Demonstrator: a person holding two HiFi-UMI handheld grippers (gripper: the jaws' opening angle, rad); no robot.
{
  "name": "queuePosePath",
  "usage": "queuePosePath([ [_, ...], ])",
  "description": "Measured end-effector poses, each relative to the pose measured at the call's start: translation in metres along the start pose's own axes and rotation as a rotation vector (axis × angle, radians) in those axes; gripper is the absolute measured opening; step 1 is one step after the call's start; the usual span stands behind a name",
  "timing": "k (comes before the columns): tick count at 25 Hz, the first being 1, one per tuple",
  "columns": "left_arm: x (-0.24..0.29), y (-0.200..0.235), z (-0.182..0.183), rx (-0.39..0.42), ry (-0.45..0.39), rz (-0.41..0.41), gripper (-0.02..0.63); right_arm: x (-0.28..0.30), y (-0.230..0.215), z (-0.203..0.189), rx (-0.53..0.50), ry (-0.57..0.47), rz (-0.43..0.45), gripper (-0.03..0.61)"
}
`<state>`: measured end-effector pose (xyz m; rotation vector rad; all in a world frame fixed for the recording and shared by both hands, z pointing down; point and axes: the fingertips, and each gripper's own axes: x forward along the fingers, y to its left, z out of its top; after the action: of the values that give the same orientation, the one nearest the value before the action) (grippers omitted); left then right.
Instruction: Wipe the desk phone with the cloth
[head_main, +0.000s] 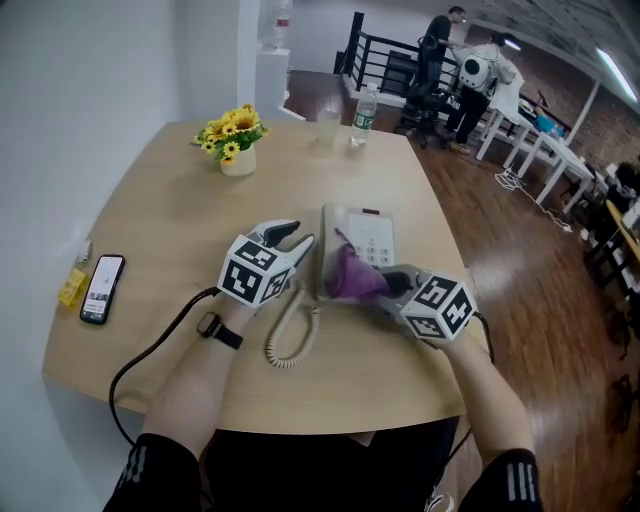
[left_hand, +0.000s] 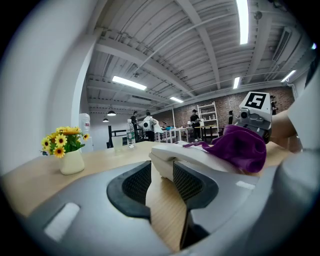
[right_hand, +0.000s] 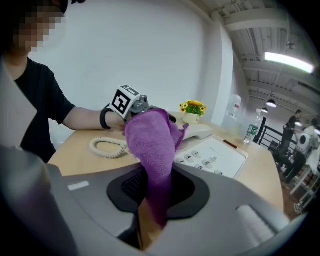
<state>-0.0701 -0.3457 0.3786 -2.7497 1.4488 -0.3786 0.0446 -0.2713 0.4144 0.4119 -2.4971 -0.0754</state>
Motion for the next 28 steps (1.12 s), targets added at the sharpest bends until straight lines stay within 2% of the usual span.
queuePosePath([
  [5,0.0,0.0,-0.001,0.001,0.001,0.0,0.129,-0.01,0.021,-0.011,-0.003,0.041,0.073,0.083],
  [7,0.0,0.0,-0.001,0.001,0.002,-0.001,0.129,-0.015,0.02,-0.007,-0.022,0.049,0.073,0.083],
  [10,0.0,0.0,-0.001,0.003,0.001,-0.001,0.129,-0.019,-0.005,0.019,-0.02,-0.022,0.005,0.083],
  [13,0.0,0.0,0.0,0.001,-0.001,0.0,0.129,-0.02,-0.053,0.055,0.062,-0.128,-0.1,0.084],
  [15,0.0,0.0,0.0,0.0,-0.001,0.0,0.129,-0.014,-0.084,0.072,0.108,-0.153,-0.167,0.084],
  [18,0.0,0.0,0.0,0.003,0.0,0.001,0.129,0.008,-0.118,0.081,0.143,-0.12,-0.243,0.084],
  [21,-0.001,-0.001,0.0,0.003,-0.001,0.0,0.129,0.032,-0.133,0.069,0.194,-0.068,-0.272,0.083],
  [24,-0.001,-0.001,0.0,0.003,-0.001,-0.001,0.129,0.044,-0.133,0.054,0.198,-0.038,-0.277,0.084],
  [28,0.001,0.0,0.0,0.004,0.001,-0.001,0.129,0.041,-0.113,0.048,0.155,-0.025,-0.251,0.083],
])
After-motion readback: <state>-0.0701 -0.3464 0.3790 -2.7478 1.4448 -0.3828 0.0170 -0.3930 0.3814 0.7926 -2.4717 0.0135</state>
